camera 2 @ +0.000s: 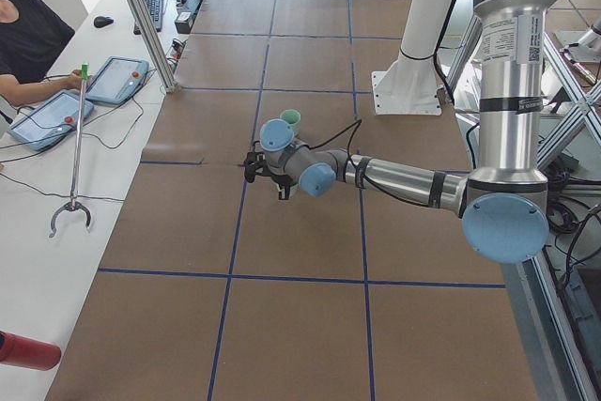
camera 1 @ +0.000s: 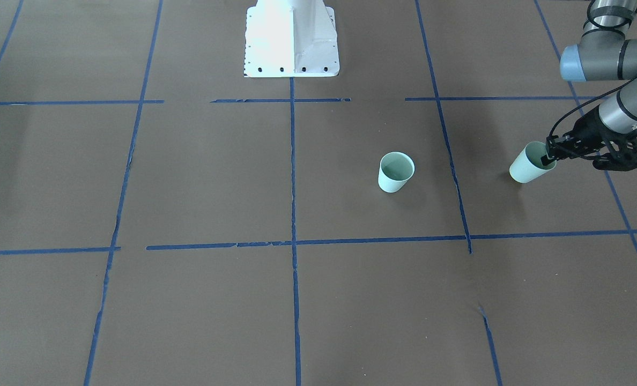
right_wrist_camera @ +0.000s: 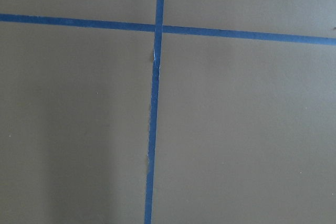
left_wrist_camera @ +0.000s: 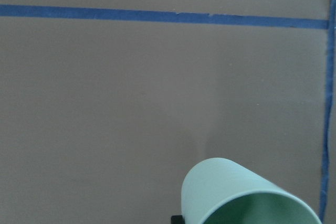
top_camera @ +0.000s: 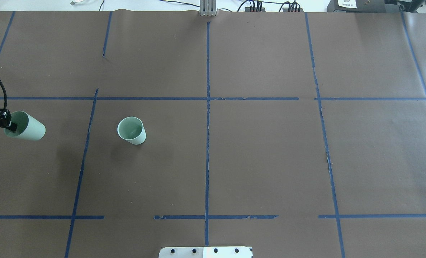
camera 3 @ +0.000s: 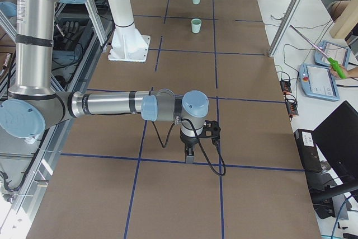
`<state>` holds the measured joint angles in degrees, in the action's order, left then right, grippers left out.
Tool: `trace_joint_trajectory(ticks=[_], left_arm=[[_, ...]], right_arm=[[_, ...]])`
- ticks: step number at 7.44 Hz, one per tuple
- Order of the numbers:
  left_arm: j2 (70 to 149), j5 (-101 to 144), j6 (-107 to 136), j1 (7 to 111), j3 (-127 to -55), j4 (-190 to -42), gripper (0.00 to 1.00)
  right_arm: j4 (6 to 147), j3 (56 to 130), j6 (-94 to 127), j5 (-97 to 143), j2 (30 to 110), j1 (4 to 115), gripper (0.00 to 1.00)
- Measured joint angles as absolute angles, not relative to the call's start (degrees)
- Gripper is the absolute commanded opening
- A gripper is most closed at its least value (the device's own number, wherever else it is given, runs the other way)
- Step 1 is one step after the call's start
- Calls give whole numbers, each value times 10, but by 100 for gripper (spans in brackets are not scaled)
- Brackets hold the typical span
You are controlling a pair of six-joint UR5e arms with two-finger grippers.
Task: Stack cups
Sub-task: 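Lift the cup with the left gripper and carry it toward the other cup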
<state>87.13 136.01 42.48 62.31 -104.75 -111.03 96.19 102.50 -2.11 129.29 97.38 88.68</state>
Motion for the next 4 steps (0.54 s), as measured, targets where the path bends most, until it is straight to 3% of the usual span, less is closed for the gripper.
trace_joint_trajectory(ticks=[2,4], left_arm=[[892,1361,423,647,-1146,-960,0],[964,1361,452,646,-1180,-844,0]], right_arm=[[962,1025,-21,1293,974,887,100],[962,1025,-21,1293,974,887,100]])
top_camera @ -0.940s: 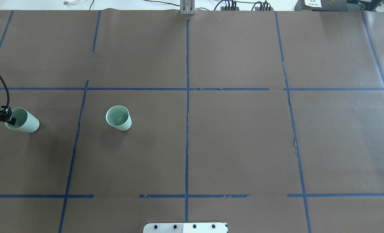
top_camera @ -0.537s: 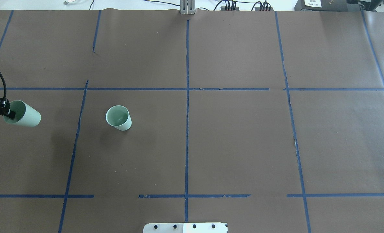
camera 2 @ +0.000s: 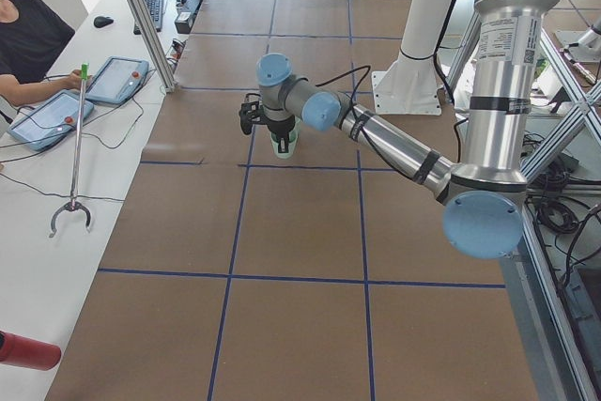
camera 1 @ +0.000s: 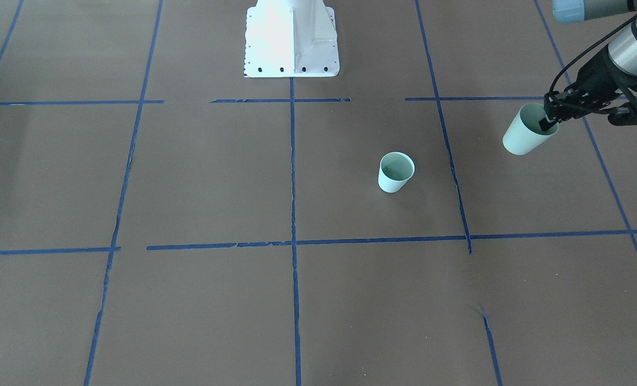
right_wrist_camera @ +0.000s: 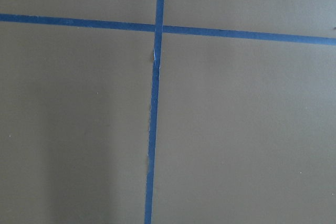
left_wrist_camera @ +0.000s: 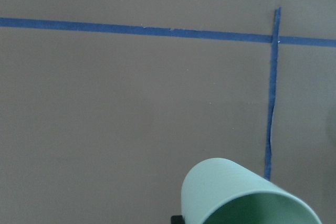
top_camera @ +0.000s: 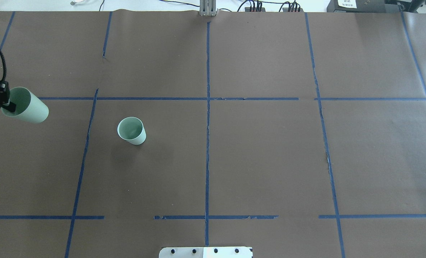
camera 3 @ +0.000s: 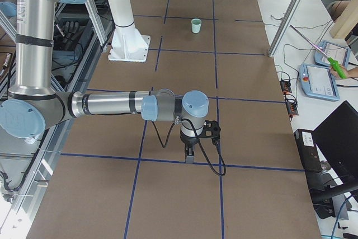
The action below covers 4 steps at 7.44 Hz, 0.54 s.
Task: Stack cups
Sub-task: 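Lift the cup with the left gripper and carry it toward the other cup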
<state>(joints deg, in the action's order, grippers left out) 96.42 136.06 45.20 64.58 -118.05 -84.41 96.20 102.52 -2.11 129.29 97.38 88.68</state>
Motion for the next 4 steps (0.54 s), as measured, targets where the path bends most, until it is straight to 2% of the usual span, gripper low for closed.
trace_joint_trajectory(ticks=[2,4], left_arm=[[1040,1361,539,600,-1171,-807,0],[1108,1359,614,537,-1118,-822,0]], right_arm=[[962,1025,-21,1293,974,887,100],[962,1025,-21,1293,974,887,100]])
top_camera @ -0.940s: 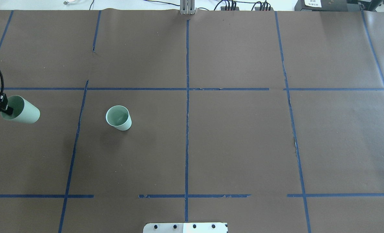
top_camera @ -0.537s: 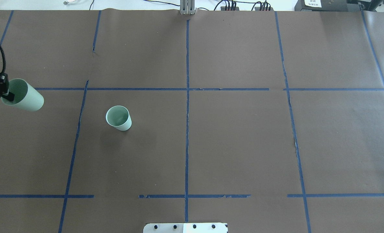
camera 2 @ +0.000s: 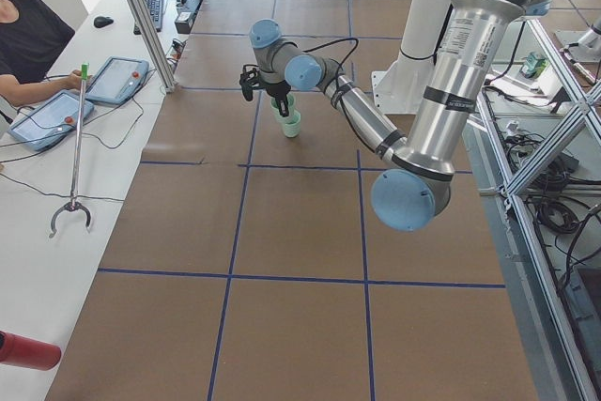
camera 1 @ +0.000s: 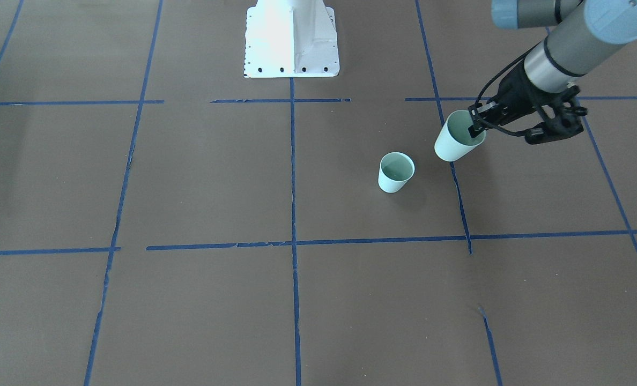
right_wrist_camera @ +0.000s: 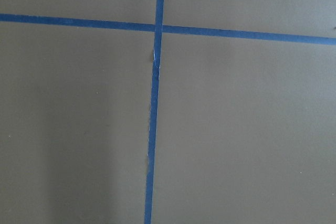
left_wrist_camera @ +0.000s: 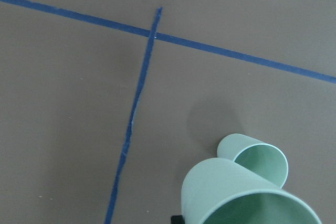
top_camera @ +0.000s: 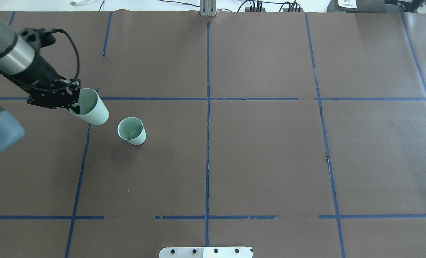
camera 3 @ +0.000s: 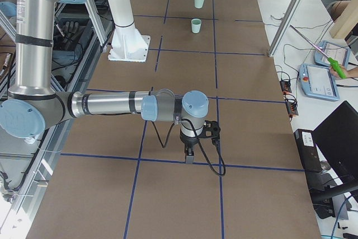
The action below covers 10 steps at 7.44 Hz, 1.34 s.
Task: Stack cups
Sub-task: 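Lift the cup with the left gripper and carry it toward the other cup, then lower the held cup into the other green cup and open the left gripper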
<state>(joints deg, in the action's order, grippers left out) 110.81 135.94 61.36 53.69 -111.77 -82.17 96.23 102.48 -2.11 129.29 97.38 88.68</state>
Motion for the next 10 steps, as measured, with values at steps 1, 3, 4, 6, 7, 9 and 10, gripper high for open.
trace_joint_trajectory(ticks=[1,3,4,6,7,9,10], left_arm=[[1125,1359,643,516,-1092,-848,0],[1140,1358,679,491,-1059,-895,0],[1143,1357,683,486,-1042,-913,0],[1145,1356,684,483,-1022,-934,0],[1144,1355,683,483,-1020,-937,0],[1140,1355,680,483,-1019,-938,99],[1138,1354,678,483,-1020,-940,100]], right_arm=[[962,1025,-21,1293,974,887,100],[962,1025,-21,1293,974,887,100],[962,1025,-21,1293,974,887,100],[962,1026,-21,1293,974,887,100],[962,1026,-21,1293,974,887,100],[962,1025,-21,1293,974,887,100],[962,1026,-21,1293,974,887,100]])
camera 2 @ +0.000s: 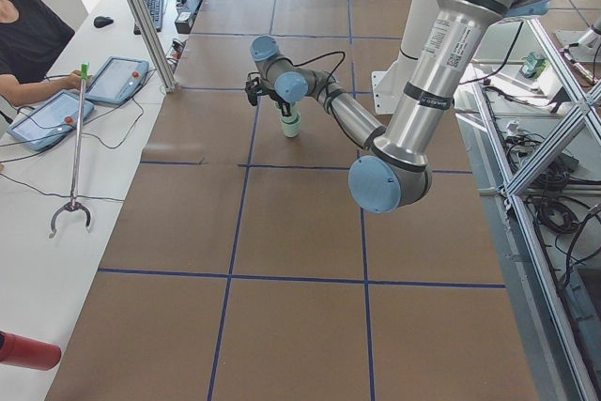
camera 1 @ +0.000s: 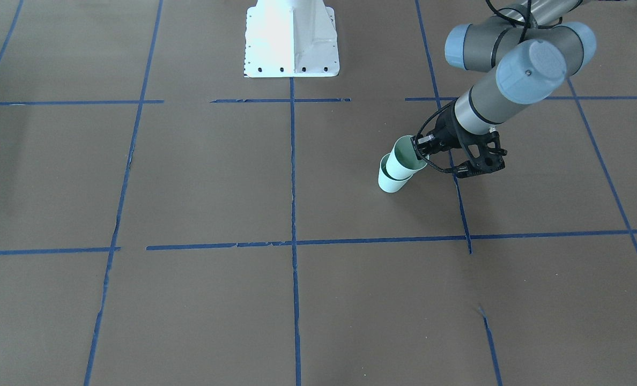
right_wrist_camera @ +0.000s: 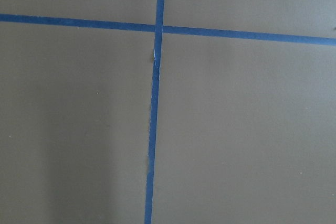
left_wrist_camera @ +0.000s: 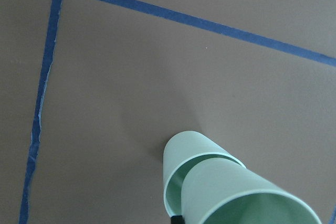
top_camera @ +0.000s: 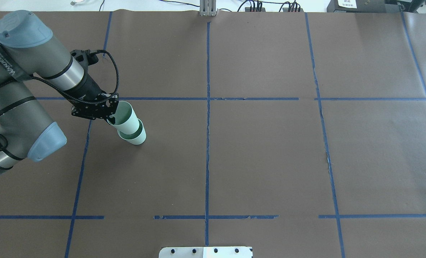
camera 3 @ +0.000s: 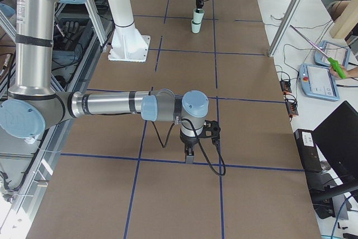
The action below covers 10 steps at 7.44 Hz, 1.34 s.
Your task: Stack cups
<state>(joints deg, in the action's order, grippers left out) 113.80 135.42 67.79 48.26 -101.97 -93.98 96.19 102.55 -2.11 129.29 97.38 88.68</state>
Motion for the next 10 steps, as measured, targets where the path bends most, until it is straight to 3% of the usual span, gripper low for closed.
trace_joint_trajectory(ticks=[5,10], left_arm=[[1124,1353,671,513,-1051,-948,100],[1022,1354,356,706,-1049,-943,100]], right_arm=[[962,1025,-21,1293,974,887,100],[962,1025,-21,1293,974,887,100]])
